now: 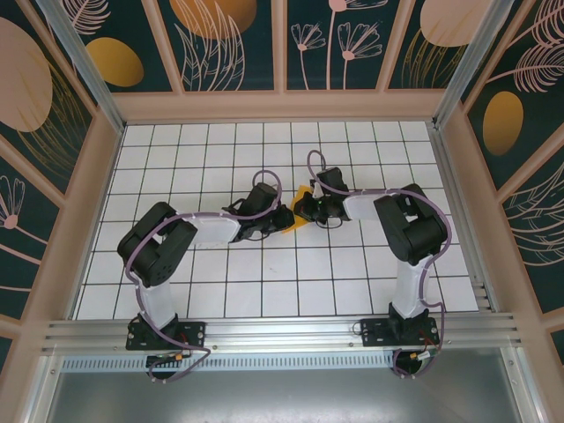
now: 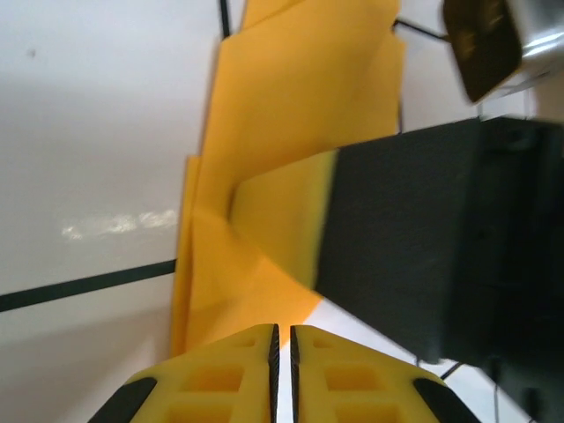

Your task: Fold a paper plane with a square sheet of paper (pick it up from the middle)

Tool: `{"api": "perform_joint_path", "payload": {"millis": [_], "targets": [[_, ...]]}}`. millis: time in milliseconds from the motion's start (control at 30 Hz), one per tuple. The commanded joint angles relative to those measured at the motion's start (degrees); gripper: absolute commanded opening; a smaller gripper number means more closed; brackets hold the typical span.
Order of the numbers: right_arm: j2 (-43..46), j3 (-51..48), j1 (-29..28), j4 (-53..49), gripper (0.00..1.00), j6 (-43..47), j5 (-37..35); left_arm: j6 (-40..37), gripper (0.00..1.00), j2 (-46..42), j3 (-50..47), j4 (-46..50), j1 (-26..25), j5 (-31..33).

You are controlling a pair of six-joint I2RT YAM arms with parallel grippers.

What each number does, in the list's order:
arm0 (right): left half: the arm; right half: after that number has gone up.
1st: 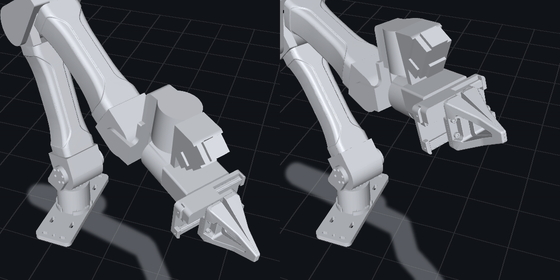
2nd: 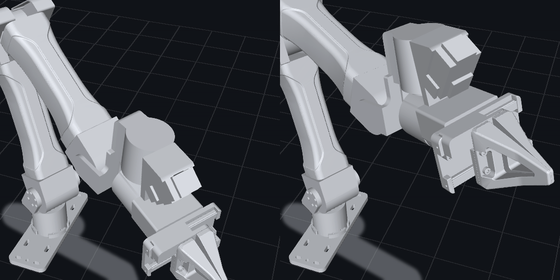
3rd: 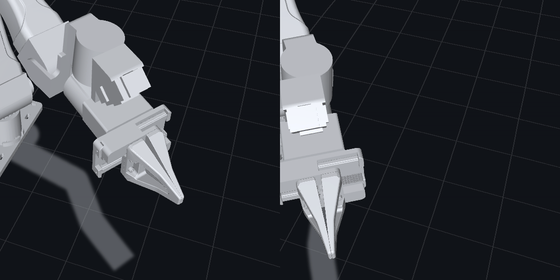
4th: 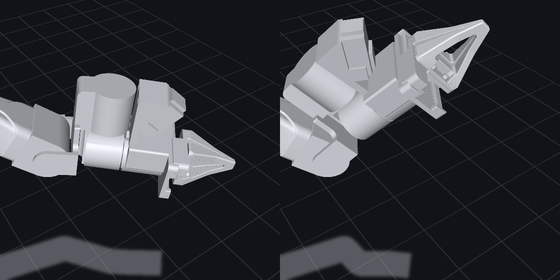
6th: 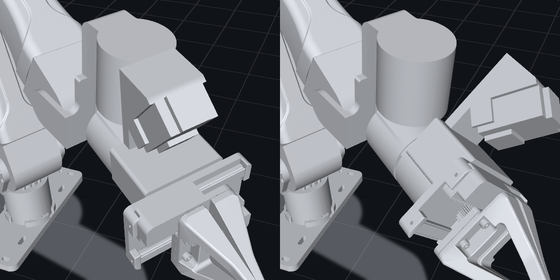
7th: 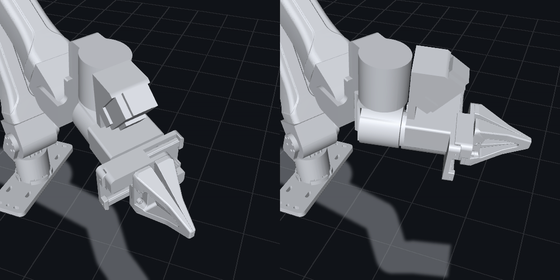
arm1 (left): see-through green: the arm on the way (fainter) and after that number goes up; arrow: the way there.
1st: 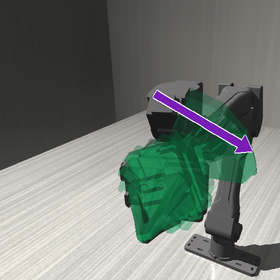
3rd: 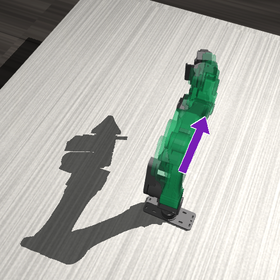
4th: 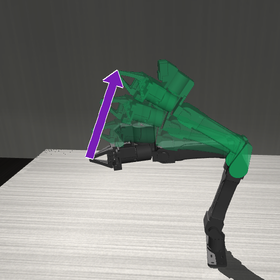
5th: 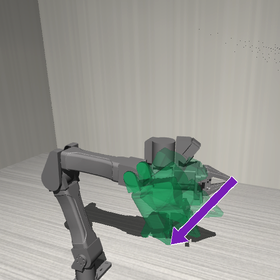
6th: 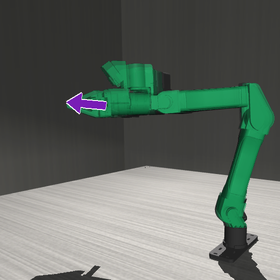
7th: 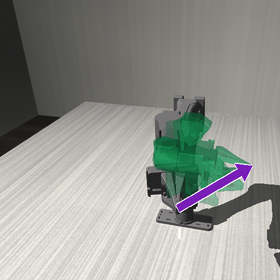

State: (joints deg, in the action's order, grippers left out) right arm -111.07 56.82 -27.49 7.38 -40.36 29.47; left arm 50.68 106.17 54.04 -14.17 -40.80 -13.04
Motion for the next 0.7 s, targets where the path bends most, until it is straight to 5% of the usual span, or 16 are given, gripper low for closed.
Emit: {"api": "perform_joint_path", "payload": {"millis": [0,667], "targets": [[-0.8,-0.4,0.2,-0.7,0.02,1.1,-0.4,-1.0,0.14,-0.2,0.7,0.2,0.5,0.7],[3.2,-0.6,-1.1,-1.6,0.00,2.2,3.1,-1.5,0.00,4.3,1.0,4.7,0.6,1.5]]}}
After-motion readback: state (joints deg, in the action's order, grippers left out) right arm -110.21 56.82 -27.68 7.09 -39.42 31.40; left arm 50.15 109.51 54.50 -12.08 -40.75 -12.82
